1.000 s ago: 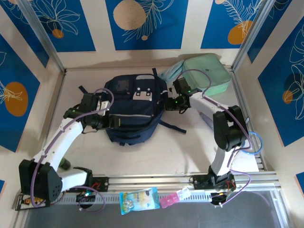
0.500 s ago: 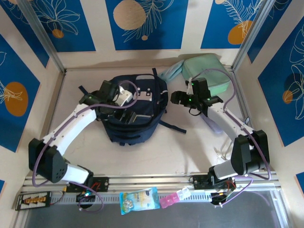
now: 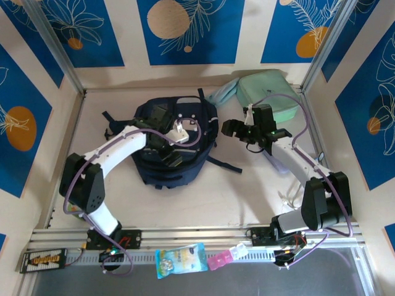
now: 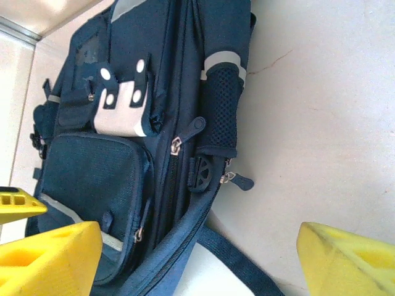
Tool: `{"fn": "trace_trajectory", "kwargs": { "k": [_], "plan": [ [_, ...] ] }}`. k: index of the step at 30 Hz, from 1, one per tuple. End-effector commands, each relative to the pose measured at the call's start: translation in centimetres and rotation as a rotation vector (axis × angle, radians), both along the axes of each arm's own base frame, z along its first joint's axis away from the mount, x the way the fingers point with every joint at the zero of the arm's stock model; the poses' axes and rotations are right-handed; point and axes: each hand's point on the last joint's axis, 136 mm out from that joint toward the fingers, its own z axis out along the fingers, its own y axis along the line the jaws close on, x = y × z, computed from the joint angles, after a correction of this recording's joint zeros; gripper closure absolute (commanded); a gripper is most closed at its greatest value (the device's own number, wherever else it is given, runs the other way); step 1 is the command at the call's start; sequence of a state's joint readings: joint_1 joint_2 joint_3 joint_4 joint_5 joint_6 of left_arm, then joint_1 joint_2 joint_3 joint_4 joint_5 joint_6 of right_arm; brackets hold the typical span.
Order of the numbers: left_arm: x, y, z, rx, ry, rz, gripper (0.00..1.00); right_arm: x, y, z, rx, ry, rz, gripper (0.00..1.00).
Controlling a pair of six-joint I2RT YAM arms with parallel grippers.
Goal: Pack the student bag
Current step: Rotate the student bag at the top-center of the table.
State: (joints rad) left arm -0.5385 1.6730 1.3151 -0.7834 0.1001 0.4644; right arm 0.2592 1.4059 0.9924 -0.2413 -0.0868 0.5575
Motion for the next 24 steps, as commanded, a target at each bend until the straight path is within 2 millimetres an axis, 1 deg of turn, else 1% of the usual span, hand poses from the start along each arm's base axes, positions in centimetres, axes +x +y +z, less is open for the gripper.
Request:
{"fn": "trace_trajectory", "kwargs": {
  "k": [1, 3, 6, 9, 12, 14, 16, 17, 20, 22, 24],
  "plan": [
    [0.4, 0.3, -0.5, 0.091, -0.017, -0.063, 0.13, -0.4, -0.1, 0.4, 0.035, 0.002, -0.008, 0.18],
    [0.3, 0.3, -1.1, 0.117, -0.014, -0.083, 0.13, -0.5, -0.5, 0.0, 0.024, 0.02, -0.031, 0.19],
    [0.1, 0.2, -1.7, 0.128, 0.001, -0.095, 0.14, -0.4, -0.8, 0.0, 0.019, 0.023, -0.047, 0.19],
    [-0.1, 0.2, -2.2, 0.129, 0.017, -0.107, 0.14, -0.4, -0.8, -0.2, 0.021, 0.033, -0.045, 0.19],
    [0.4, 0.7, -2.9, 0.167, 0.0, -0.102, 0.2, -0.3, -0.7, -0.4, 0.027, 0.043, -0.045, 0.19],
    [0.3, 0.7, -3.1, 0.171, 0.009, -0.11, 0.2, -0.2, -0.6, -0.5, 0.033, 0.047, -0.046, 0.19],
    [-0.3, 0.5, -3.1, 0.155, 0.034, -0.124, 0.17, -0.2, -0.5, -0.6, 0.037, 0.052, -0.043, 0.19],
    [-1.0, 0.2, -2.9, 0.133, 0.06, -0.137, 0.16, -0.2, -0.5, -0.6, 0.039, 0.053, -0.045, 0.19],
    [-2.6, -1.1, -1.8, 0.046, 0.133, -0.16, 0.13, -0.2, -0.5, -0.8, 0.042, 0.063, -0.048, 0.2],
    [-2.9, -1.3, -1.6, 0.026, 0.137, -0.167, 0.13, -0.2, -0.5, -1.0, 0.041, 0.068, -0.053, 0.2],
    [-2.5, -0.7, -2.2, 0.058, 0.108, -0.168, 0.15, -0.2, -0.5, -1.2, 0.045, 0.077, -0.055, 0.2]
  ]
}}
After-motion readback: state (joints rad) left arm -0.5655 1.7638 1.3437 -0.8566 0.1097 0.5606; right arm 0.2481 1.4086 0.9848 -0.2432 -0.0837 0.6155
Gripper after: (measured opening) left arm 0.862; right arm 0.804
